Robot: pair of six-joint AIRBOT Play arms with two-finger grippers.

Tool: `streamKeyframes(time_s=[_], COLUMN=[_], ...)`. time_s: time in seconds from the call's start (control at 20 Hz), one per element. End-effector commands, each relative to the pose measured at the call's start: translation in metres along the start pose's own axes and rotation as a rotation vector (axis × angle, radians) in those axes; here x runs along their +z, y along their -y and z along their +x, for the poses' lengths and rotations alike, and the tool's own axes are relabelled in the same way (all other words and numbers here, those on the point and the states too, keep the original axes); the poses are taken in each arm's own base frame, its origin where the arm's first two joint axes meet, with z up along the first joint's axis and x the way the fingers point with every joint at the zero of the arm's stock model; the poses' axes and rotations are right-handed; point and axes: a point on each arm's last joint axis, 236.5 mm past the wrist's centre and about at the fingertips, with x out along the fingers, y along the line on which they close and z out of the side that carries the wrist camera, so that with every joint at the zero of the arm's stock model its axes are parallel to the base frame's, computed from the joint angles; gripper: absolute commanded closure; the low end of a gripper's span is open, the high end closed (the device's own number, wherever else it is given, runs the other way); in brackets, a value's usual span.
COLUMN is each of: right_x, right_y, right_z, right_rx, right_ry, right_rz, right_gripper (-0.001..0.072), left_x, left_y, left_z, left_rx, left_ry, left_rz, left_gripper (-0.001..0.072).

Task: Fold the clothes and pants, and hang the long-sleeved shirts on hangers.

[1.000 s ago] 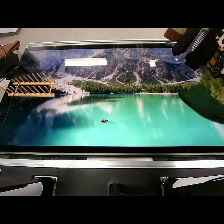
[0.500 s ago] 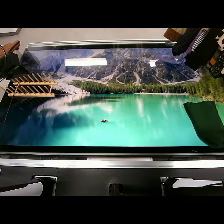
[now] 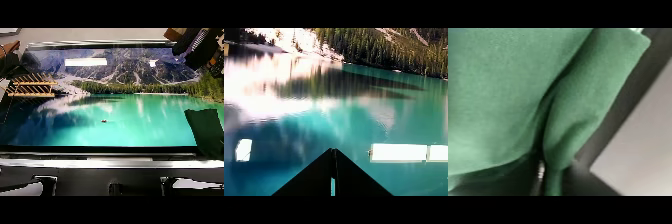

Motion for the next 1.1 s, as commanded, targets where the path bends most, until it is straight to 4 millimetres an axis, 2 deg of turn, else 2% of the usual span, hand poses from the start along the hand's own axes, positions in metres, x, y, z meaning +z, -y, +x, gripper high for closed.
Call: streamKeyframes(time_s=[0.0,0.05,0.15,0.2,0.25,0.3,0.35,0.4,0.45,0.5,0.55,0.6,0.7,0.8,0.9,0.95,1.05], right_x=[-0.002,-0.001,0.013,0.028,0.043,0.057,0.064,0.057,0.039,0.008,-0.029,-0.076,-0.168,-0.24,-0.291,-0.308,-0.328], right_y=[0.017,0.023,0.036,0.029,0.009,-0.023,-0.058,-0.093,-0.127,-0.165,-0.199,-0.232,-0.279,-0.306,-0.318,-0.321,-0.324], right_z=[0.001,-0.002,-0.023,-0.044,-0.072,-0.116,-0.166,-0.215,-0.248,-0.27,-0.276,-0.27,-0.251,-0.239,-0.229,-0.225,-0.221], right_rx=[-0.069,-0.088,-0.097,-0.021,0.115,0.314,0.513,0.679,0.778,0.833,0.853,0.841,0.788,0.732,0.682,0.662,0.645], right_ry=[-0.003,0.007,0.125,0.241,0.366,0.514,0.651,0.751,0.795,0.803,0.776,0.724,0.638,0.641,0.66,0.672,0.683], right_rz=[-0.01,-0.015,0.022,0.049,0.059,0.034,-0.007,-0.08,-0.183,-0.322,-0.455,-0.606,-0.891,-1.113,-1.264,-1.307,-1.357], right_gripper=[0.0263,0.0184,0.0177,0.0179,0.0181,0.0201,0.023,0.0278,0.03,0.0322,0.0395,0.046,0.0687,0.0684,0.0684,0.0684,0.0683], left_x=[-0.001,-0.001,-0.002,-0.002,-0.002,-0.002,-0.002,-0.002,-0.003,-0.006,-0.011,-0.018,-0.033,-0.039,-0.04,-0.041,-0.043], left_y=[0.004,0.004,0.007,0.006,0.005,0.004,0.0,-0.003,-0.007,-0.011,-0.017,-0.027,-0.053,-0.066,-0.065,-0.064,-0.064], left_z=[0.002,0.002,0.003,0.004,0.006,0.009,0.016,0.023,0.033,0.043,0.053,0.061,0.075,0.082,0.087,0.089,0.09], left_rx=[-0.004,-0.005,-0.007,-0.007,-0.006,-0.005,-0.002,0.0,0.002,0.006,0.032,0.081,0.24,0.349,0.372,0.371,0.374], left_ry=[-0.004,-0.005,-0.008,-0.01,-0.014,-0.022,-0.035,-0.051,-0.073,-0.1,-0.135,-0.163,-0.214,-0.226,-0.225,-0.231,-0.229], left_rz=[0.009,0.01,0.015,0.015,0.013,0.017,0.024,0.023,0.015,0.019,0.038,0.064,0.115,0.168,0.195,0.198,0.168], left_gripper=[0.0687,0.0687,0.0687,0.0687,0.0686,0.0685,0.0662,0.0647,0.0648,0.0648,0.0675,0.0688,0.0688,0.0688,0.0688,0.0687,0.0687])
